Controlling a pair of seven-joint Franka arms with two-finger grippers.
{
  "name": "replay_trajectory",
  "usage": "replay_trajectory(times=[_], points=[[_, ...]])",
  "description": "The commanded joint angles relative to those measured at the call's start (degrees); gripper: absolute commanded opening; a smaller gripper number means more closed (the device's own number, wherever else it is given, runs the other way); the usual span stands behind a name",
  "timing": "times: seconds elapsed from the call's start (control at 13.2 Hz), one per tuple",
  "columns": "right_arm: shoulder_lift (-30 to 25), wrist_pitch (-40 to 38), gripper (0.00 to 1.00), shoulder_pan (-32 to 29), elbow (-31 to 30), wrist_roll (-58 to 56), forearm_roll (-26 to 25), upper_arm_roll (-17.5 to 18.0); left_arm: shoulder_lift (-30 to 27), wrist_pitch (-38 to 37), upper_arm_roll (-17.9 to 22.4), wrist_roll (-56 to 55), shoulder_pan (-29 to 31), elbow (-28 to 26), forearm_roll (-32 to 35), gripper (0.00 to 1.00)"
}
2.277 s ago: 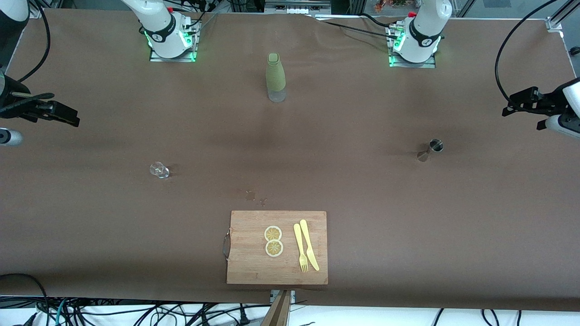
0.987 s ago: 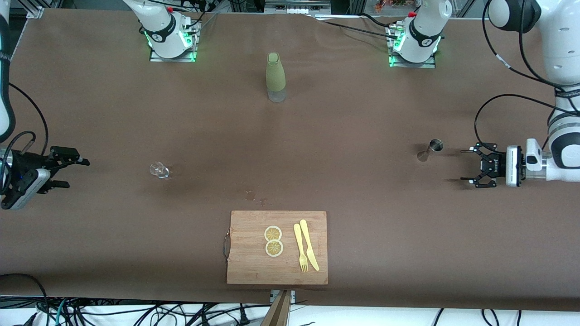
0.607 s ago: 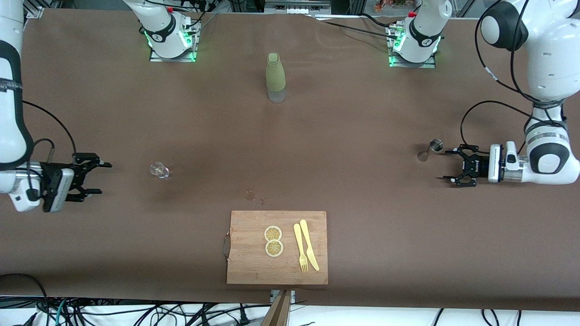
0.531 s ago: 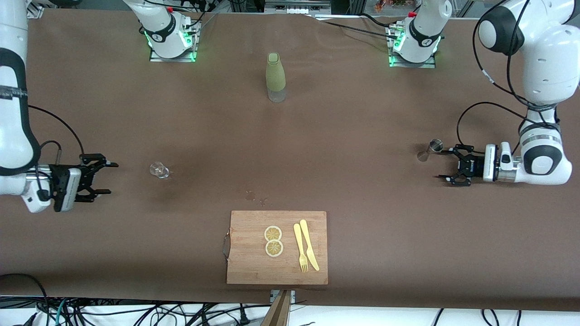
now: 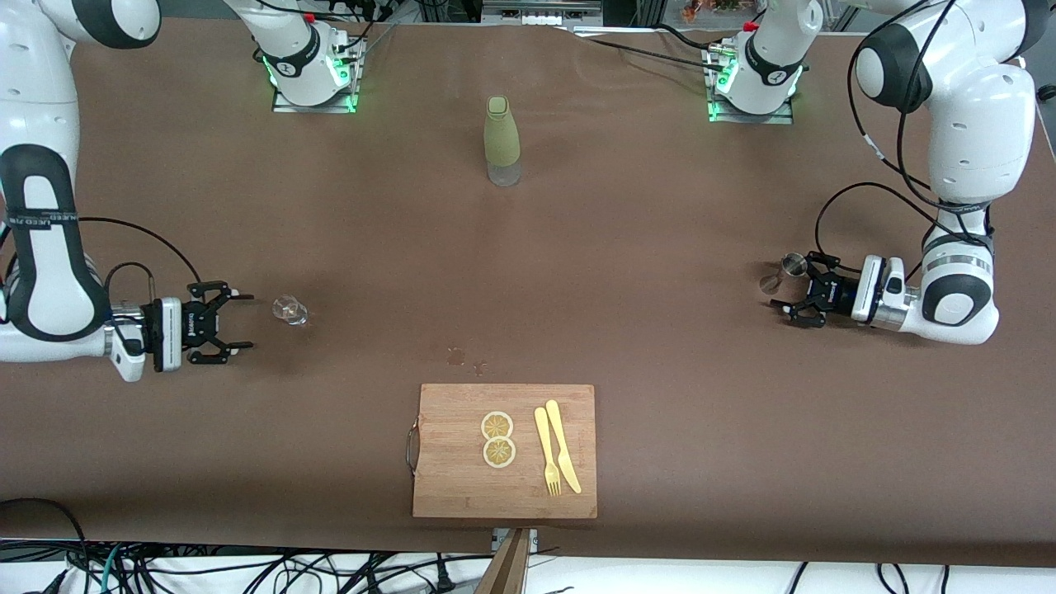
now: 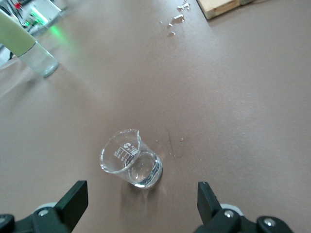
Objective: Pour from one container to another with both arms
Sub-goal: 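Lower the right gripper to the glass beaker while the left gripper reaches the jigger, then close the right gripper on the beaker while the left gripper grasps the jigger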
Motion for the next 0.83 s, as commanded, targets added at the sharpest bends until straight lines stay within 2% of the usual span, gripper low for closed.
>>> replay_trajectory(times=[0.0,0.15,0.53,0.76], points=[[2.0,-0.3,1.0,-0.5,-1.1,-6.9,5.4,0.1,0.4,-1.8,1.0,5.4,-0.1,0.4,-1.4,0.91],[3.4,-0.3,1.0,-0.5,-1.6,-11.3,8.3,0.1,0.4,-2.1,1.0,7.7,0.1,0.4,-1.4,0.78],[6.0,-1.3,1.0,-0.4,-2.6,-18.3,12.8,0.2,0.4,-3.2,1.6,8.7,0.2,0.4,-1.2,0.66],[6.3,-1.7,1.0,-0.4,-4.7,-20.4,14.5,0.4,0.3,-3.7,2.0,9.6,0.1,0.4,-1.2,0.53]])
